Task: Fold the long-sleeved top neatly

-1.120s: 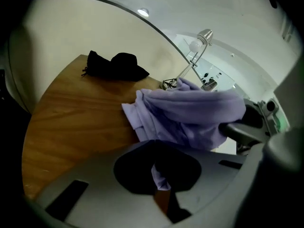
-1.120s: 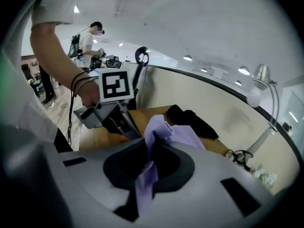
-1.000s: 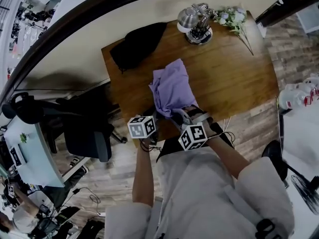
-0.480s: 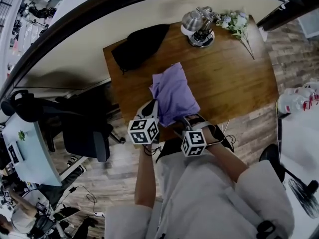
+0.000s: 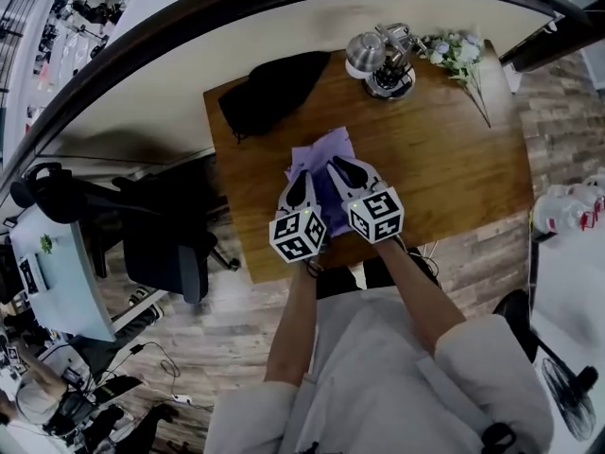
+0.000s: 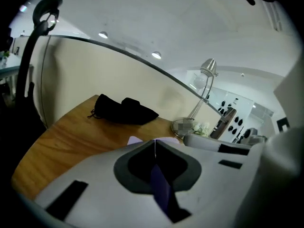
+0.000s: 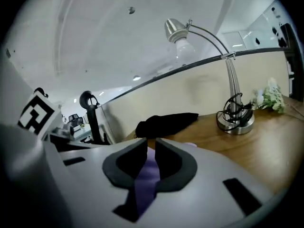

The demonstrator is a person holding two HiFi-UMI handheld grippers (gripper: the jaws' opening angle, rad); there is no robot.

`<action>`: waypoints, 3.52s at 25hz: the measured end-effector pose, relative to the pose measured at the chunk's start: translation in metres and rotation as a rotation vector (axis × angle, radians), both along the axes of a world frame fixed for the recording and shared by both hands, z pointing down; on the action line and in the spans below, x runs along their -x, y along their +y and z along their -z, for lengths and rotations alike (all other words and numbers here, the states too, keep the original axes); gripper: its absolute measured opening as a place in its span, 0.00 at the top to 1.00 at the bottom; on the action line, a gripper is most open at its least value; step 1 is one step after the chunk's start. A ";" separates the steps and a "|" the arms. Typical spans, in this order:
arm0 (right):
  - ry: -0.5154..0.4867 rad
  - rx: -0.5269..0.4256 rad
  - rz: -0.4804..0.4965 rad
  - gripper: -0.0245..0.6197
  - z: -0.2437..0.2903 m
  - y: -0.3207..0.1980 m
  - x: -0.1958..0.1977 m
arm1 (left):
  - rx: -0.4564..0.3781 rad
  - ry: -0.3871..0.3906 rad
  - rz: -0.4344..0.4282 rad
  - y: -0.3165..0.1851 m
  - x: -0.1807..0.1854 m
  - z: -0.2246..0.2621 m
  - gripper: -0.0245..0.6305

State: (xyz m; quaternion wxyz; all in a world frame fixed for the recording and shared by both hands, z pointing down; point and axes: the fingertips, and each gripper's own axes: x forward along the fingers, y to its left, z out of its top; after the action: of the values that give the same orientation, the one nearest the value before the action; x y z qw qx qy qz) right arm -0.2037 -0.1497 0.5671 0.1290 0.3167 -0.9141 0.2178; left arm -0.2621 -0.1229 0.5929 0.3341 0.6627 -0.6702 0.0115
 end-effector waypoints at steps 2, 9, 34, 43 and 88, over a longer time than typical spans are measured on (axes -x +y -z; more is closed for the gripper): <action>0.064 -0.001 -0.019 0.90 -0.021 -0.004 0.003 | 0.036 -0.057 0.043 -0.001 0.007 -0.015 0.93; 0.218 0.038 0.023 0.96 -0.081 -0.004 0.007 | 0.073 -0.133 0.014 -0.013 0.007 -0.055 0.93; 0.221 0.035 -0.028 0.95 0.022 0.043 -0.049 | -0.022 -0.208 -0.221 0.049 0.036 0.029 0.93; 0.171 0.053 0.024 0.95 0.047 0.120 -0.101 | -0.020 -0.260 -0.239 0.115 0.001 0.070 0.93; 0.101 -0.077 0.169 0.96 0.065 0.266 -0.168 | -0.046 -0.276 -0.056 0.272 -0.128 0.090 0.93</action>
State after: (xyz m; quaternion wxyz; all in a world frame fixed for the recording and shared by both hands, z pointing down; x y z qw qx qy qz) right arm -0.0355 0.1167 0.5025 0.1806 0.2537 -0.9376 0.1547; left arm -0.1338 0.1492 0.5024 0.2227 0.6808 -0.6910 0.0965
